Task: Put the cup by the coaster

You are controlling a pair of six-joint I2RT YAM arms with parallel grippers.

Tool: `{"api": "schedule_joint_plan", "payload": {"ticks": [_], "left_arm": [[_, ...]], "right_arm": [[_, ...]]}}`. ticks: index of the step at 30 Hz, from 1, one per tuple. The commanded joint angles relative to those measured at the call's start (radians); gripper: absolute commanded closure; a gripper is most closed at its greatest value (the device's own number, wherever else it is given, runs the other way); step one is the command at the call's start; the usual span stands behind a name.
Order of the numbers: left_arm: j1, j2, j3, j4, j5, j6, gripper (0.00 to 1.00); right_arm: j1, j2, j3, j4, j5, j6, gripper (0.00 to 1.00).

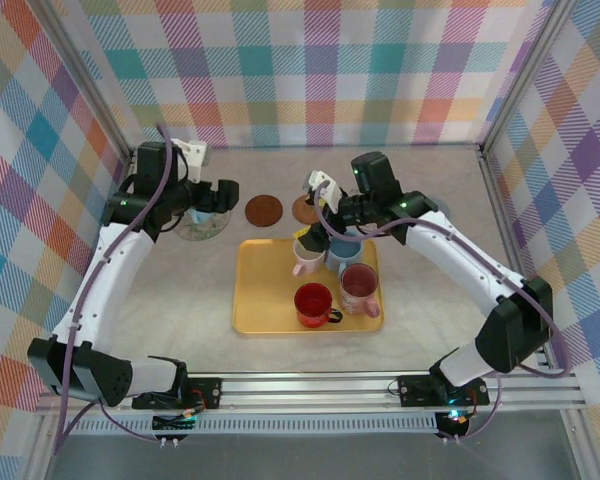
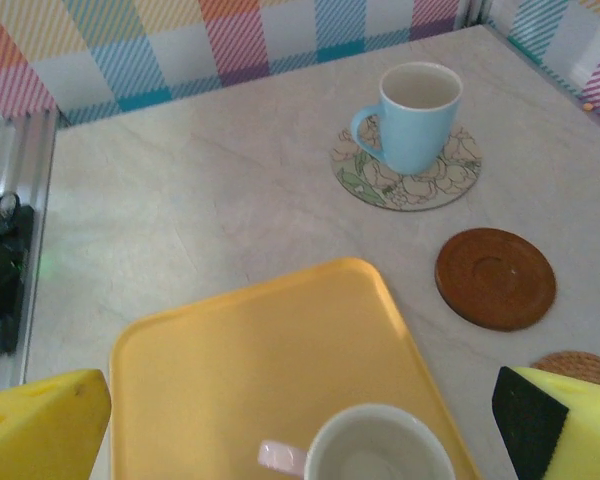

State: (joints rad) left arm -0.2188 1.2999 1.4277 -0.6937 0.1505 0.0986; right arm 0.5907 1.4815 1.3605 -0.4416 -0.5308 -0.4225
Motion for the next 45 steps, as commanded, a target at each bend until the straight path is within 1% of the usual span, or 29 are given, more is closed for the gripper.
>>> {"api": "schedule_joint_plan", "payload": {"ticks": [1, 3, 6, 10, 14, 19, 27, 35, 40, 45], "left_arm": [[-0.058, -0.027, 0.023, -0.054, 0.021, 0.004, 0.00], [-0.087, -0.024, 0.022, -0.064, 0.039, -0.005, 0.00], [-0.132, -0.019, 0.005, -0.064, 0.047, -0.011, 0.00], [-0.171, 0.001, -0.030, -0.057, 0.072, -0.023, 0.00], [-0.200, 0.028, -0.073, -0.022, 0.118, -0.044, 0.00], [-0.258, 0.076, -0.095, -0.004, 0.127, -0.058, 0.01], [-0.355, 0.164, -0.116, -0.023, 0.111, -0.056, 0.04], [-0.425, 0.246, -0.122, -0.037, 0.119, -0.066, 0.08], [-0.449, 0.300, -0.119, -0.075, 0.130, -0.045, 0.11], [-0.453, 0.349, -0.119, -0.079, 0.104, -0.036, 0.17]], "right_arm": [[0.008, -0.073, -0.045, -0.097, 0.056, -0.114, 0.01], [0.006, -0.107, -0.084, -0.108, 0.088, -0.134, 0.01], [0.000, -0.145, -0.114, -0.142, 0.101, -0.143, 0.01], [-0.017, -0.193, -0.153, -0.172, 0.090, -0.101, 0.01], [-0.032, -0.242, -0.221, -0.141, 0.074, -0.044, 0.01], [-0.056, -0.279, -0.273, -0.118, 0.056, 0.013, 0.01], [-0.088, -0.296, -0.343, -0.067, 0.055, 0.050, 0.01], [-0.112, -0.293, -0.369, -0.033, 0.055, 0.070, 0.01], [-0.124, -0.297, -0.386, -0.013, 0.039, 0.086, 0.01], [-0.129, -0.297, -0.397, 0.002, 0.031, 0.102, 0.01]]}}
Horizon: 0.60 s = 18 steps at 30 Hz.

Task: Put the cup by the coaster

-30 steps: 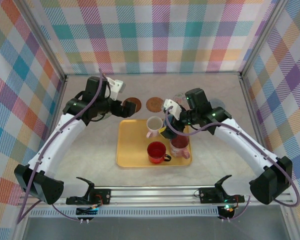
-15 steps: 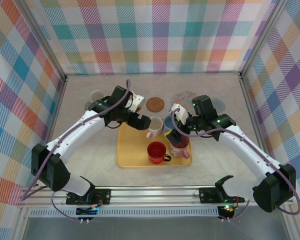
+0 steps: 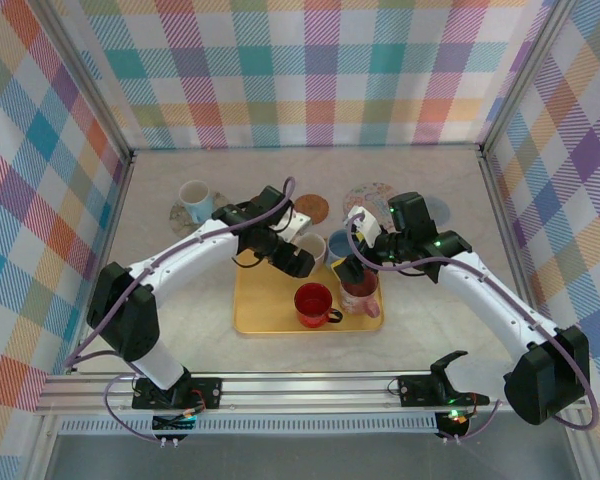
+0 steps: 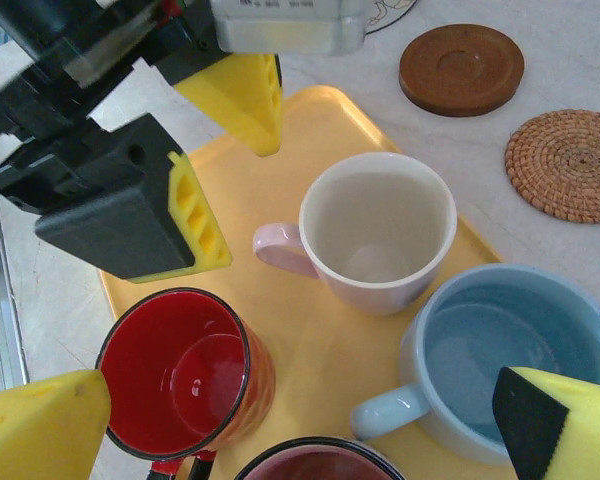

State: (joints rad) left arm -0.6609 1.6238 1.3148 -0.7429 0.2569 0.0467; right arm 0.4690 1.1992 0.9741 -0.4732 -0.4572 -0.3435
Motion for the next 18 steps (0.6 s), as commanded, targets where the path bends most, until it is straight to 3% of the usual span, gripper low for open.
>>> {"api": "schedule_joint_plan", "payload": {"ticks": [1, 11, 18], "left_arm": [[-0.011, 0.031, -0.007, -0.025, -0.010, 0.016, 0.18], [-0.011, 0.114, -0.008, -0.012, -0.032, 0.028, 0.28], [-0.011, 0.147, 0.009, -0.052, -0.107, 0.052, 0.30]], "right_arm": [[-0.007, -0.015, -0.014, 0.037, -0.044, 0.024, 0.01], [-0.010, -0.020, -0.023, 0.039, -0.035, 0.018, 0.01], [-0.013, -0.018, -0.033, 0.055, -0.040, 0.029, 0.01]]}}
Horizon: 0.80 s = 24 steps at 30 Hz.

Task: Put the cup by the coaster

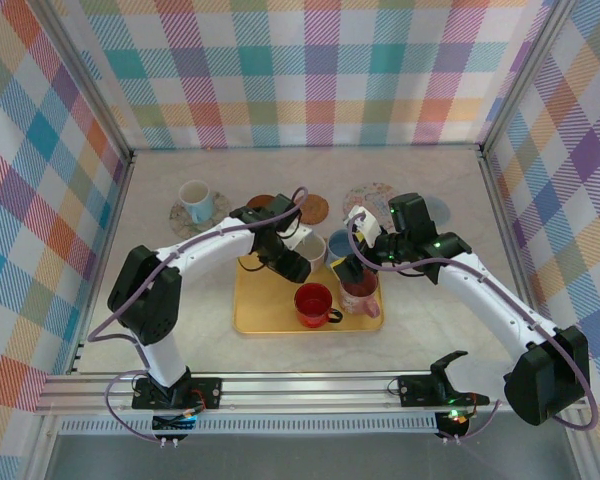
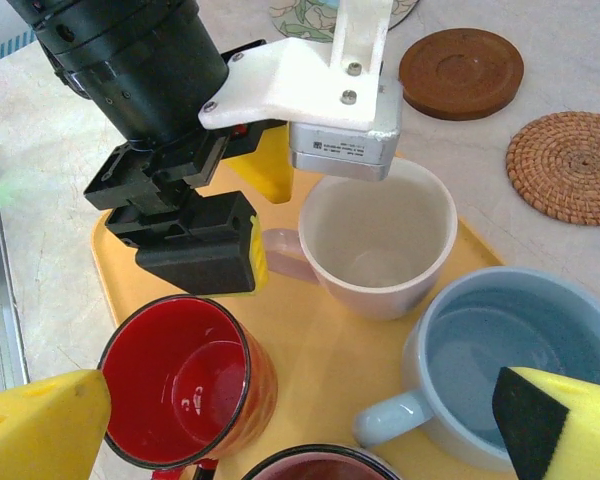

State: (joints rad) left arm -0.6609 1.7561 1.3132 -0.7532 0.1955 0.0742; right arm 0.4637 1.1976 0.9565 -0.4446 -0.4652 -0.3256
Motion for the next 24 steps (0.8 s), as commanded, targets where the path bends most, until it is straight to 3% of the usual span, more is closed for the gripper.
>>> {"api": "schedule_joint_plan", "payload": {"ticks": [1, 13, 17, 24], "left_arm": [[-0.011, 0.020, 0.016, -0.048, -0.055, 0.027, 0.30], [-0.009, 0.081, 0.084, -0.119, -0.150, 0.038, 0.33], [-0.009, 0.085, 0.088, -0.115, -0.125, 0.047, 0.34], [-0.009, 0.071, 0.052, -0.028, 0.015, 0.050, 0.35]], "right_arm": [[-0.008, -0.015, -0.017, 0.030, -0.035, 0.013, 0.01], [-0.008, -0.014, -0.027, 0.038, -0.034, 0.011, 0.01], [-0.008, -0.013, -0.035, 0.050, -0.039, 0.017, 0.02], [-0.008, -0.013, -0.042, 0.062, -0.039, 0.023, 0.01]]}}
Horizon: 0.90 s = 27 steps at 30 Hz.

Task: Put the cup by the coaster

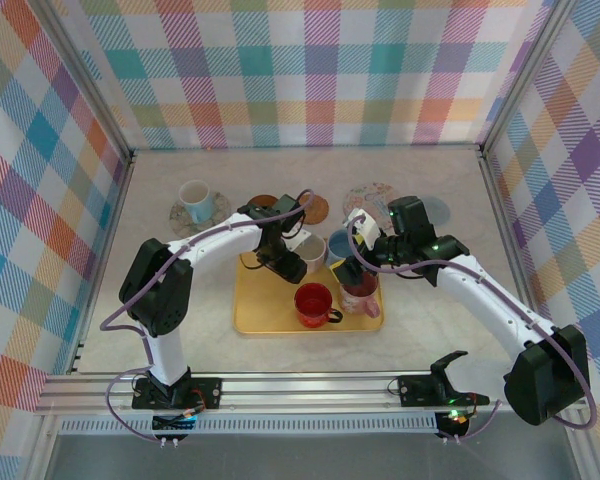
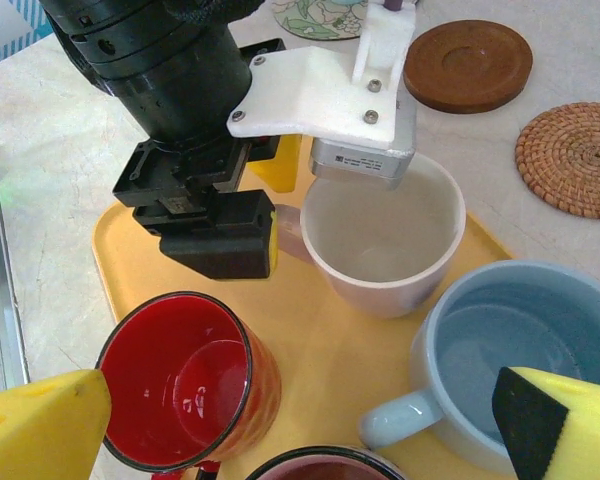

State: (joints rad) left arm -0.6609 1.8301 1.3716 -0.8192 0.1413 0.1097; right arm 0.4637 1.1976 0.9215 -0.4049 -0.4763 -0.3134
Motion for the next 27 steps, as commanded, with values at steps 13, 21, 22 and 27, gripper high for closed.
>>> {"api": "schedule_joint_plan", "payload": {"ticks": [13, 21, 22, 27], "left_arm": [[-0.010, 0.053, 0.005, 0.070, 0.052, 0.011, 0.51], [-0.010, 0.062, -0.005, 0.131, 0.029, -0.001, 0.58], [-0.009, 0.063, -0.004, 0.137, 0.027, -0.002, 0.59], [-0.009, 0.072, -0.006, 0.153, 0.027, -0.010, 0.63]], "right_arm": [[-0.010, -0.016, -0.017, 0.044, -0.021, 0.026, 0.01], [-0.011, -0.014, -0.019, 0.048, -0.020, 0.027, 0.01], [-0.011, -0.015, -0.019, 0.048, -0.019, 0.027, 0.01], [-0.011, -0.016, -0.019, 0.041, -0.004, 0.026, 0.01]]}}
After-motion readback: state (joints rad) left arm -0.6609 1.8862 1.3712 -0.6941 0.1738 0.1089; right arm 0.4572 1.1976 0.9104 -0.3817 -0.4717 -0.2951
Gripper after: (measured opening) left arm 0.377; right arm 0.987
